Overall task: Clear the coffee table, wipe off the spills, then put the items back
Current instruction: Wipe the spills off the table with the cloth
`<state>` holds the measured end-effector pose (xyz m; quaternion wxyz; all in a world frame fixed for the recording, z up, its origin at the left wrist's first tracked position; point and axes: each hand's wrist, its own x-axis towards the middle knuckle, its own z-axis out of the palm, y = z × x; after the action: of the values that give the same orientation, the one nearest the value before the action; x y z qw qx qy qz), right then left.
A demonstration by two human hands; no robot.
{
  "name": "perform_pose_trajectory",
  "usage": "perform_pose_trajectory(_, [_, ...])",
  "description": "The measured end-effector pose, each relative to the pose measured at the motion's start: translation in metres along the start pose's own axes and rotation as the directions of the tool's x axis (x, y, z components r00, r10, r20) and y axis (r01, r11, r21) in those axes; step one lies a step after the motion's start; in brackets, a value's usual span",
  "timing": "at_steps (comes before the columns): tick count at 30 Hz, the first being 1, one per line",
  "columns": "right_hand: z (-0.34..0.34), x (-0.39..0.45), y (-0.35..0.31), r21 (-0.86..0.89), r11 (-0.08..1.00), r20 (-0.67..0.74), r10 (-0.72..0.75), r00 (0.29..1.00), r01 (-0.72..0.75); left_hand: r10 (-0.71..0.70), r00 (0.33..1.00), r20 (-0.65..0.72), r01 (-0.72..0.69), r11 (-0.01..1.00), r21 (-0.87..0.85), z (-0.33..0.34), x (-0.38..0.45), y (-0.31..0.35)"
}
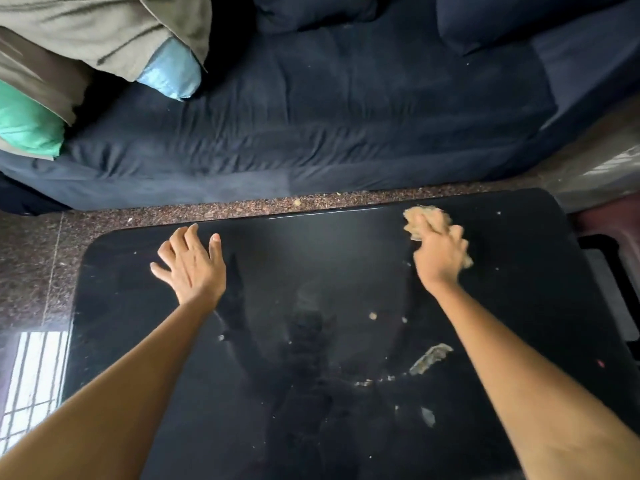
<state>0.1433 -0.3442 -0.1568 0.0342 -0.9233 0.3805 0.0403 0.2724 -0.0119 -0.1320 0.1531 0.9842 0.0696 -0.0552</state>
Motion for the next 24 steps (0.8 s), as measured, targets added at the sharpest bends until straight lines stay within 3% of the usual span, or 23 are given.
perform_pose_trajectory(3, [-0.005,0.018,0.016,0.016,0.978,-0.005,0.207,0.978,-0.207,-0.012,1.000,0.011,0.012,0.999,-0.032,0.005,-0.005,0.006])
perform_pose_trajectory(5, [-0.004,0.018,-0.015,0.104,0.935,0.002,0.340,0.940,-0.339,-0.024,1.000,0.019,0.025,0.998,-0.049,0.007,-0.006,0.006])
perform_pose_trajectory(7, [-0.001,0.006,-0.066,0.230,0.903,0.020,0.369,0.929,-0.363,-0.037,0.999,0.021,0.038,0.997,-0.060,0.007,-0.005,0.003])
perform_pose_trajectory(9, [0.000,-0.017,-0.116,0.244,0.933,0.031,0.264,0.964,-0.263,-0.046,0.999,0.027,0.048,0.997,-0.061,0.007,-0.002,0.004])
perform_pose_trajectory(12, [-0.003,-0.069,-0.179,0.254,0.959,-0.067,-0.117,0.991,0.130,-0.056,0.998,0.042,0.060,0.995,-0.085,0.008,-0.006,0.013])
perform_pose_trajectory(14, [-0.003,-0.094,-0.199,0.222,0.876,-0.110,-0.415,0.903,0.429,-0.043,0.998,0.045,0.048,0.993,-0.104,0.009,-0.010,0.024])
perform_pose_trajectory(16, [0.009,-0.101,-0.199,0.163,0.807,-0.021,-0.573,0.819,0.568,-0.007,0.999,0.048,0.012,0.994,-0.104,0.010,-0.011,0.037])
perform_pose_trajectory(21, [0.004,-0.075,-0.172,0.091,0.703,-0.014,-0.707,0.707,0.705,0.058,0.997,0.054,-0.054,0.996,-0.074,0.014,-0.004,0.066])
perform_pose_trajectory(22, [0.001,-0.066,-0.161,0.080,0.717,-0.001,-0.694,0.720,0.692,0.062,0.996,0.062,-0.057,0.996,-0.072,0.016,-0.004,0.072])
perform_pose_trajectory(24, [-0.002,-0.039,-0.129,0.129,0.807,-0.060,-0.573,0.817,0.576,0.075,0.995,0.068,-0.071,0.995,-0.064,0.023,-0.005,0.084])
